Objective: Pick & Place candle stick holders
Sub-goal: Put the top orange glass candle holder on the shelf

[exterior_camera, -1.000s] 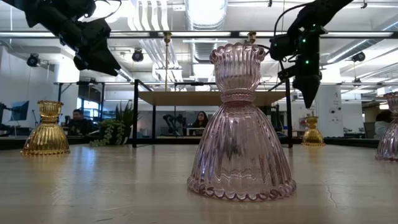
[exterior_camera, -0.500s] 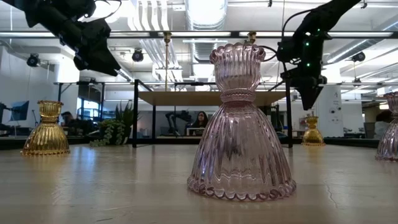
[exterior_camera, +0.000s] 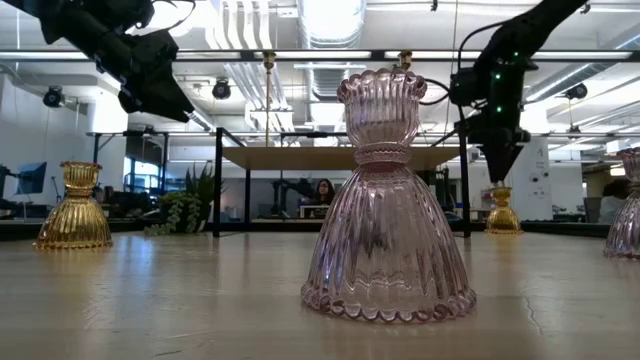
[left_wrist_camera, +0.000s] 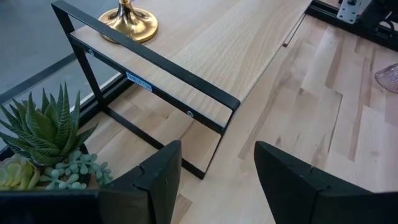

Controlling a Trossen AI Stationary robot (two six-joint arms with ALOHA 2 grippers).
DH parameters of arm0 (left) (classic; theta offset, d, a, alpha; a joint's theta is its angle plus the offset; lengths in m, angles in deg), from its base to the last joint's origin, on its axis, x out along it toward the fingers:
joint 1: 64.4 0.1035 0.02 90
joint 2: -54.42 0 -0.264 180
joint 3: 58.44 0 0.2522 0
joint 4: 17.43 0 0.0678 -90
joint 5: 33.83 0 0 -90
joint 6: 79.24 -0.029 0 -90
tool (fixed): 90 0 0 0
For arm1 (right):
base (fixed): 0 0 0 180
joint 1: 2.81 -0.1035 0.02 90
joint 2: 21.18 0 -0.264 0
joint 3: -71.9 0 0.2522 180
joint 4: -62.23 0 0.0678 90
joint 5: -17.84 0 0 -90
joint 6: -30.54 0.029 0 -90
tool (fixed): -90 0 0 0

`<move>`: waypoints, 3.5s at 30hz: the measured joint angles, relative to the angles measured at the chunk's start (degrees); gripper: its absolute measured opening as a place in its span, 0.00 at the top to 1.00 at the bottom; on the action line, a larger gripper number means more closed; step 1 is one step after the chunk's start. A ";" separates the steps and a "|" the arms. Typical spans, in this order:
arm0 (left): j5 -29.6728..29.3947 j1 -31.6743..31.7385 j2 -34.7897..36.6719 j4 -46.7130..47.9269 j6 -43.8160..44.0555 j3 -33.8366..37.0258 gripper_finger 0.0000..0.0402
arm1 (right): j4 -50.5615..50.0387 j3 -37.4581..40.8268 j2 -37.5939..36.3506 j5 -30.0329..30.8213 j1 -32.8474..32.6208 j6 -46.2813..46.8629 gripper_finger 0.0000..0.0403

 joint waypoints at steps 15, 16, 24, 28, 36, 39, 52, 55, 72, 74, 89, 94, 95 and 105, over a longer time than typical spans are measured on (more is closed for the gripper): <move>0.02 0.00 0.00 0.76 1.22 0.00 0.49 | 5.87 4.47 0.00 3.02 0.08 -0.37 0.57; 0.02 0.00 0.00 0.79 1.23 0.00 0.49 | 5.89 4.65 0.00 3.02 0.09 -0.31 0.58; 0.02 0.00 0.00 0.99 1.29 0.00 0.49 | 7.52 7.26 0.00 3.04 0.20 -0.34 0.59; 0.02 0.00 0.00 1.18 1.29 0.00 0.49 | 7.30 7.55 0.00 3.02 0.20 -0.14 0.61; 0.02 0.00 0.00 1.17 1.47 0.00 0.49 | 5.29 7.60 -0.07 3.08 0.23 0.88 0.77; 0.02 0.00 0.00 1.18 1.66 0.00 0.49 | 5.33 7.58 -0.11 3.19 0.20 1.05 0.87; 0.02 0.00 0.00 1.33 1.77 0.00 0.49 | 2.44 5.71 -0.04 2.10 0.19 3.36 0.94; 0.02 0.00 0.00 1.36 1.68 0.00 0.49 | -0.19 4.00 -0.07 1.92 0.11 3.37 0.94; 0.02 0.00 0.00 1.06 1.75 0.00 0.49 | -11.90 -3.60 -7.17 1.94 -1.83 4.07 0.94; 0.02 0.00 0.00 0.87 1.75 0.00 0.49 | -14.05 -4.70 -8.28 1.87 -2.51 4.35 0.94; 0.00 0.00 -0.01 -0.52 3.07 0.00 0.49 | -36.36 -15.28 -17.26 2.20 -12.62 13.07 0.94; 0.00 0.00 -0.02 -1.42 3.30 0.00 0.49 | -36.80 -19.51 -19.94 -4.71 -20.30 18.69 0.94; 0.00 0.00 -0.02 -1.75 3.30 0.00 0.49 | -36.70 -20.31 -19.90 -4.76 -22.49 19.65 0.94; 16.03 -0.46 -0.70 -11.00 5.26 0.00 0.49 | -35.84 -28.56 -11.94 -4.98 -41.52 19.71 0.94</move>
